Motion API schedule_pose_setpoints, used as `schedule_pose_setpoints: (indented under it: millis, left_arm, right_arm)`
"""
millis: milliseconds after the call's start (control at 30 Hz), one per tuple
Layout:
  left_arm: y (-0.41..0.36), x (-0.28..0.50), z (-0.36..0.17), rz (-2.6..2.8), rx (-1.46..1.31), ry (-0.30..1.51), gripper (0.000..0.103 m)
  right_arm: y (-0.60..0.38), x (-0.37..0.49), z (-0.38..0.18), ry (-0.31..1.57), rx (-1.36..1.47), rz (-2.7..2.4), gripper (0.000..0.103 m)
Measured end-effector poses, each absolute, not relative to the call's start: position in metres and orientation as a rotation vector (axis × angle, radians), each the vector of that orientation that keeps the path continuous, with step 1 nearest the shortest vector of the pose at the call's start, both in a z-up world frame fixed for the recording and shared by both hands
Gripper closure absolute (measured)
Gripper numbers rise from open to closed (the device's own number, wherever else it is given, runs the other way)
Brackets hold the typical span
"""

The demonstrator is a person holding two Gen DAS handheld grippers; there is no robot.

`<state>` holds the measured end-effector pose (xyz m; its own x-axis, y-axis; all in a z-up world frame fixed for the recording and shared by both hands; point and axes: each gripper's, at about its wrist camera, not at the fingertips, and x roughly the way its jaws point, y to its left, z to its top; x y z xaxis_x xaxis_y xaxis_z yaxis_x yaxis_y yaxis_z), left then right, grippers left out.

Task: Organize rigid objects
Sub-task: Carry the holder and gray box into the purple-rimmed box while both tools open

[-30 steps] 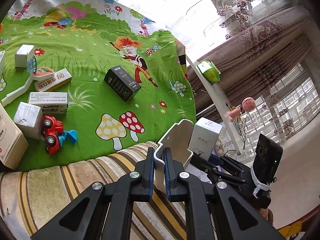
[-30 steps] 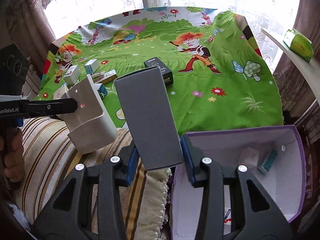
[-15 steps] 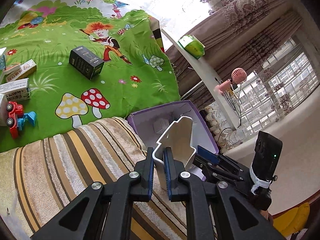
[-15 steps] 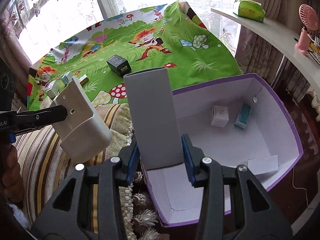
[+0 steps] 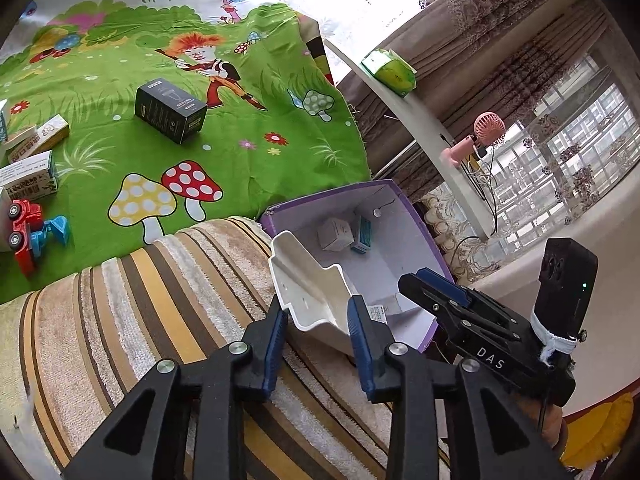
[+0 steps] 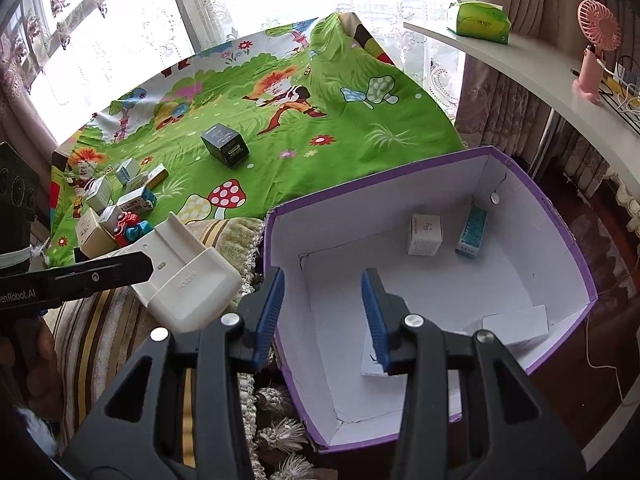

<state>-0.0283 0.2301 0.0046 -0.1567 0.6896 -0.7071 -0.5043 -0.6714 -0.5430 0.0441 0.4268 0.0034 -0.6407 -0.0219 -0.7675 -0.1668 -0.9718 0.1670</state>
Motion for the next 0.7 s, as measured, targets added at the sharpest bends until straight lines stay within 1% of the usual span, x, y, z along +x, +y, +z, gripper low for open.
schedule_pose_setpoints:
  millis: [33, 100, 167, 267, 433, 533, 600, 700]
  left_arm:
    - [0.232, -0.027, 0.005, 1.904, -1.305, -0.213, 0.066]
    - [0.235, -0.025, 0.007, 1.897, -1.291, -0.195, 0.057]
    - [0.235, -0.024, 0.007, 1.886, -1.286, -0.194, 0.052]
    - [0.235, -0.024, 0.007, 1.885, -1.288, -0.199, 0.051]
    - [0.231, -0.027, 0.007, 1.892, -1.291, -0.225, 0.051]
    - [0.229, -0.028, 0.007, 1.901, -1.291, -0.236, 0.051]
    - [0.227, -0.029, 0.008, 1.913, -1.292, -0.246, 0.051]
    - [0.221, -0.030, 0.009, 1.949, -1.300, -0.253, 0.051]
  right_arm:
    - [0.427, 0.044, 0.003, 0.346, -1.297, 2.753, 0.058]
    - [0.427, 0.044, 0.004, 0.349, -1.297, 2.755, 0.058]
    - [0.427, 0.045, 0.005, 0.357, -1.298, 2.760, 0.056]
    - [0.426, 0.045, 0.005, 0.355, -1.295, 2.764, 0.052]
    - [0.421, 0.044, 0.006, 0.342, -1.302, 2.768, 0.047]
    - [0.418, 0.043, 0.007, 0.336, -1.297, 2.773, 0.040]
    - [0.416, 0.043, 0.009, 0.332, -1.292, 2.761, 0.030]
    - [0.415, 0.042, 0.011, 0.329, -1.291, 2.752, 0.029]
